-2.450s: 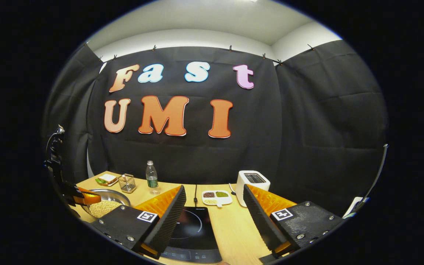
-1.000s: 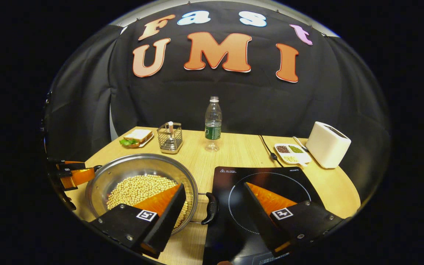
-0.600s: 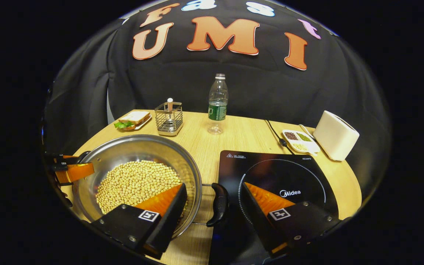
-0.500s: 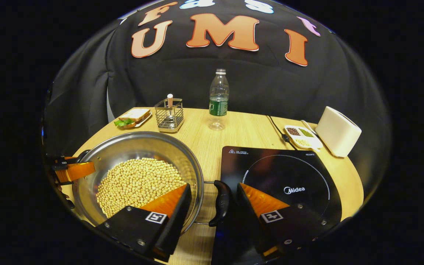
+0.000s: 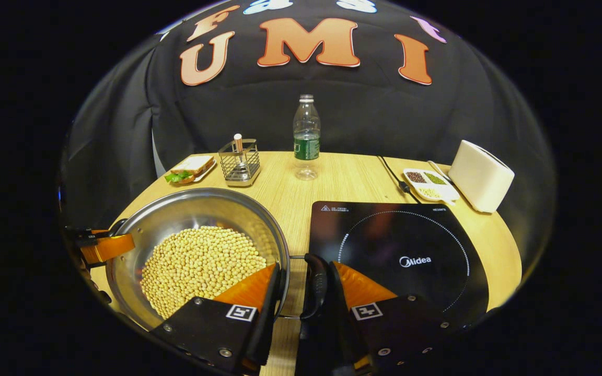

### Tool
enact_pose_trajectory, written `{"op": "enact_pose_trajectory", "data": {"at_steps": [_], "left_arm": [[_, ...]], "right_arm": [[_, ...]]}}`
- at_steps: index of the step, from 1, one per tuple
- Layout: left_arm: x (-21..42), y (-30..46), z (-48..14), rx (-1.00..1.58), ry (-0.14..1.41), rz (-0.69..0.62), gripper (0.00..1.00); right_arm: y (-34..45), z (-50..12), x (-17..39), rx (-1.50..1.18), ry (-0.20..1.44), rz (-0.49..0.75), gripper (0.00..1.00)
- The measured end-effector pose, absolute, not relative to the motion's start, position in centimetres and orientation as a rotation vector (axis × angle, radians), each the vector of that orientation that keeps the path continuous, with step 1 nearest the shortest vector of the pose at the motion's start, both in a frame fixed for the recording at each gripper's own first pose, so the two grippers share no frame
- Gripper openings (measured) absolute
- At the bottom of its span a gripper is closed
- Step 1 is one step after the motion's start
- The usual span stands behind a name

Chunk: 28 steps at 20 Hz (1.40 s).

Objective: First push the handle of the pot to place it horizontally, then grasp the pot with both hands and set it on the induction cooktop.

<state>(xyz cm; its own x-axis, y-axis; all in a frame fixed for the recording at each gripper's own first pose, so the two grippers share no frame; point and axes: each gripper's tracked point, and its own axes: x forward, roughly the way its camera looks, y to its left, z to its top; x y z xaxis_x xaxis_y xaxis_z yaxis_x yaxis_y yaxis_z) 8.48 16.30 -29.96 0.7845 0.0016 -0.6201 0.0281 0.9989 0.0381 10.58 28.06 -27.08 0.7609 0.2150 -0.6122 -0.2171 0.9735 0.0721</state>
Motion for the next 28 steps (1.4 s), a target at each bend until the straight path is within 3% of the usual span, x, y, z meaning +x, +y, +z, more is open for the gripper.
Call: {"op": "enact_pose_trajectory", "data": {"at_steps": [14,28], "left_arm": [[8.7,6.5,-24.6,0.095,0.594,-0.086,0.52],[10.3,-7.5,-25.8,0.133,0.617,-0.213,0.53]], "right_arm": [[17.7,-21.5,9.3,0.06,0.594,0.179,0.52],[4.0,-22.1,9.8,0.142,0.58,0.043,0.52]]}}
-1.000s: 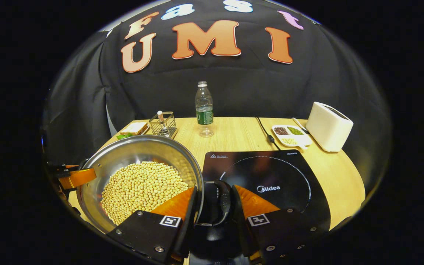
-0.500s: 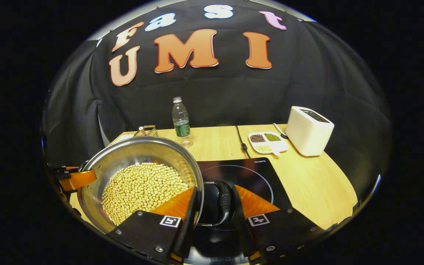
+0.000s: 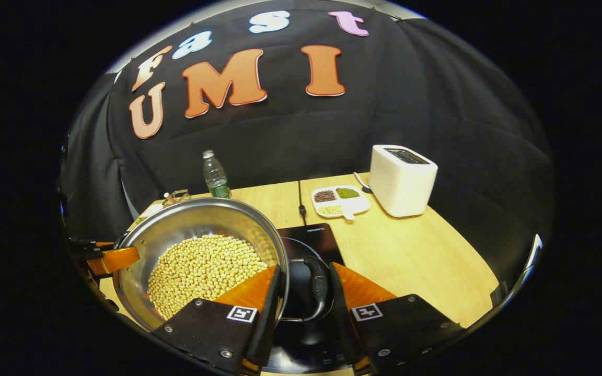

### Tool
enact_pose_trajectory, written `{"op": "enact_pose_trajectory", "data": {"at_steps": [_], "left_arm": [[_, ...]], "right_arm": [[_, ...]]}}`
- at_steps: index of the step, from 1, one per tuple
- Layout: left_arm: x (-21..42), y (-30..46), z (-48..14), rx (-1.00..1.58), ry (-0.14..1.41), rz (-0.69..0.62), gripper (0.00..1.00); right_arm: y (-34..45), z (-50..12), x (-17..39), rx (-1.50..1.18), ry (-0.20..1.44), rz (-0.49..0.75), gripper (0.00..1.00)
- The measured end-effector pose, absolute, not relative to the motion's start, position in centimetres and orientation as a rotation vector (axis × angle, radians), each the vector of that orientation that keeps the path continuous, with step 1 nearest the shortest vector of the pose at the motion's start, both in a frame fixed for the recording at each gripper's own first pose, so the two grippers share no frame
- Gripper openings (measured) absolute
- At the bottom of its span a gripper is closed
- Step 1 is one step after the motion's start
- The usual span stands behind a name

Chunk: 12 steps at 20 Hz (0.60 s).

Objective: First push the handle of the pot to place it horizontally, then grasp the pot with both hands and set it on the induction cooktop.

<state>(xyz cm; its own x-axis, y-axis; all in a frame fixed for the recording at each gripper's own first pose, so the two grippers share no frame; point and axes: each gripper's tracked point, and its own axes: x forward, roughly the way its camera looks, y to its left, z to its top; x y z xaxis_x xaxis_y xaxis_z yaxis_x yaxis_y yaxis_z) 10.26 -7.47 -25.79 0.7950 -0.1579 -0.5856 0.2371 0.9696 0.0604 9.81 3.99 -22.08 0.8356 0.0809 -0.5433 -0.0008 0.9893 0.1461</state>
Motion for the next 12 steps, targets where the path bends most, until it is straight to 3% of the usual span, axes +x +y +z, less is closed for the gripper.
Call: {"op": "enact_pose_trajectory", "data": {"at_steps": [12], "left_arm": [[11.1,-12.6,-29.3,0.135,0.692,-0.229,0.53]], "right_arm": [[-0.4,-25.8,10.6,0.185,0.642,0.024,0.52]]}}
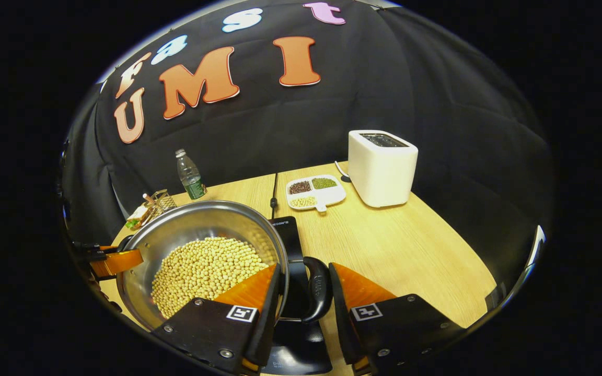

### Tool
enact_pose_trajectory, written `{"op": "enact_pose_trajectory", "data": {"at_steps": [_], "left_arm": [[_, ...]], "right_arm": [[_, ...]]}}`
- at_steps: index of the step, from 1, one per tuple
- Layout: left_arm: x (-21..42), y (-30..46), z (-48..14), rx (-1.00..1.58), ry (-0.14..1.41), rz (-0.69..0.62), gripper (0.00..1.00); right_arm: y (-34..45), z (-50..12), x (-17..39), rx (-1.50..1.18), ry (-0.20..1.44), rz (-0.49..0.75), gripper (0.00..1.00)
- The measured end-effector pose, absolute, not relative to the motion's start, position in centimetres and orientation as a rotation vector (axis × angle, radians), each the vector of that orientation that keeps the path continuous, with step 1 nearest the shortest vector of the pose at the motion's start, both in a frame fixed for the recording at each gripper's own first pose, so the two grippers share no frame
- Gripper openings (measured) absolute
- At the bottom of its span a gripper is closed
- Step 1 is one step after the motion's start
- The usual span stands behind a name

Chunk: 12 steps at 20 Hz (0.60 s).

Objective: First push the handle of the pot to place it horizontally, then grasp the pot with both hands and set it on the induction cooktop.

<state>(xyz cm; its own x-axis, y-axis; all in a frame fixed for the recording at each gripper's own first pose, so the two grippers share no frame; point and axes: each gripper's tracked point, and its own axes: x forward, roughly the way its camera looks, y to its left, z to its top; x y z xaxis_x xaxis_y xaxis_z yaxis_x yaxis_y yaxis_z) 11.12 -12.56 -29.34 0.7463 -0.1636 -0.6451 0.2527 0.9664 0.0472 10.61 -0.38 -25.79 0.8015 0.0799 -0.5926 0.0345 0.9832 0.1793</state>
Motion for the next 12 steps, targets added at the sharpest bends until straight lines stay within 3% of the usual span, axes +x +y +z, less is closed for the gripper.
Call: {"op": "enact_pose_trajectory", "data": {"at_steps": [6,8,9,11,12], "left_arm": [[12.0,-12.7,-30.2,0.096,0.705,-0.226,0.54],[11.9,-11.9,-30.3,0.091,0.726,-0.19,0.55],[12.4,-11.5,-29.1,0.095,0.687,-0.185,0.57],[12.9,-10.7,-25.2,0.104,0.597,-0.151,0.63],[13.1,-10.1,-22.6,0.108,0.542,-0.129,0.7]], "right_arm": [[-0.5,-25.5,10.6,0.251,0.642,0.031,0.52],[-0.9,-24.2,10.7,0.267,0.611,0.026,0.57],[-1.4,-23.3,10.9,0.257,0.585,0.014,0.62],[-2.6,-20.1,10.9,0.231,0.518,-0.005,0.87],[-3.2,-18.2,10.6,0.222,0.48,-0.011,0.93]]}}
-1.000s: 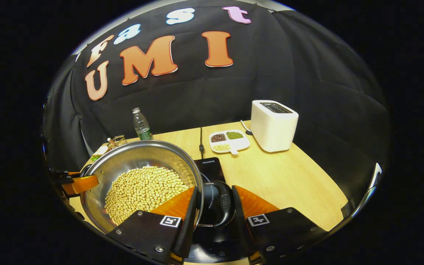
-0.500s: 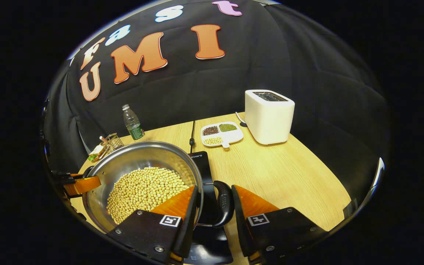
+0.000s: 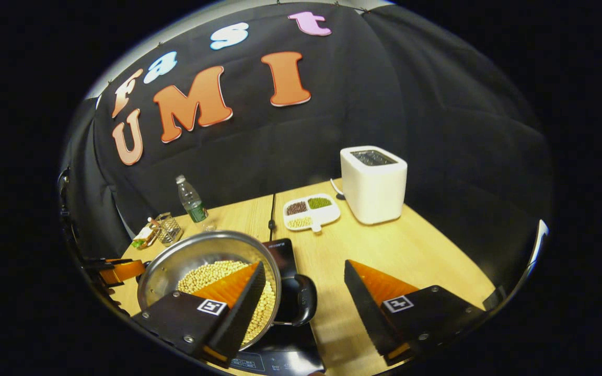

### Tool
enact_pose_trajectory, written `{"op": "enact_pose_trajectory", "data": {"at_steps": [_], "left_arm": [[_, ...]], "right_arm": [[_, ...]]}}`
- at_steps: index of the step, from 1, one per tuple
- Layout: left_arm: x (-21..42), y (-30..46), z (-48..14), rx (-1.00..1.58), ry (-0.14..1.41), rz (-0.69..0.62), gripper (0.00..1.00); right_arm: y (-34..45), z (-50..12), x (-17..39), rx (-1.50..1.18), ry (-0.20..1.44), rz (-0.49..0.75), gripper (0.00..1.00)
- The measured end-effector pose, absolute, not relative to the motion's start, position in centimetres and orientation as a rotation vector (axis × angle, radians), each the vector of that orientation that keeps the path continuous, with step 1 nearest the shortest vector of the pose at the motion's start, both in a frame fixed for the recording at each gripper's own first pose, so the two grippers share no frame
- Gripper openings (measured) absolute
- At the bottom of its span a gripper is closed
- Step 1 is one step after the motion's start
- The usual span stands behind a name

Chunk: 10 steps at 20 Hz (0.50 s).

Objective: First push the handle of the pot to place it horizontally, then grasp the pot with both hands and set it on the induction cooktop.

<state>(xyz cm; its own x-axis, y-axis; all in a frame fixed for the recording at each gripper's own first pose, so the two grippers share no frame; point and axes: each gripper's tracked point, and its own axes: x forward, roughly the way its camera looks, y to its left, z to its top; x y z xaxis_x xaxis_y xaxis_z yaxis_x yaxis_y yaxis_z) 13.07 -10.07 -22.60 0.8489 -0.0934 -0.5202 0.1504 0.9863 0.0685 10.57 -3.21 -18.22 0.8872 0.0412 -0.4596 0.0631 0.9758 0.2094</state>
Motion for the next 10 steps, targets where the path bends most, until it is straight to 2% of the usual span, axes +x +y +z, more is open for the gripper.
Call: {"op": "enact_pose_trajectory", "data": {"at_steps": [3,4,10], "left_arm": [[12.7,-6.6,-14.1,0.201,0.332,0.0,0.71],[11.7,-6.3,-11.1,0.211,0.273,0.015,0.75],[3.8,-6.1,0.5,0.157,0.073,0.024,0.74]], "right_arm": [[-4.8,-12.1,8.9,0.177,0.343,-0.02,0.95],[-5.3,-10.1,8.0,0.159,0.297,-0.029,0.95],[-8.3,1.3,0.2,0.14,0.079,-0.045,0.95]]}}
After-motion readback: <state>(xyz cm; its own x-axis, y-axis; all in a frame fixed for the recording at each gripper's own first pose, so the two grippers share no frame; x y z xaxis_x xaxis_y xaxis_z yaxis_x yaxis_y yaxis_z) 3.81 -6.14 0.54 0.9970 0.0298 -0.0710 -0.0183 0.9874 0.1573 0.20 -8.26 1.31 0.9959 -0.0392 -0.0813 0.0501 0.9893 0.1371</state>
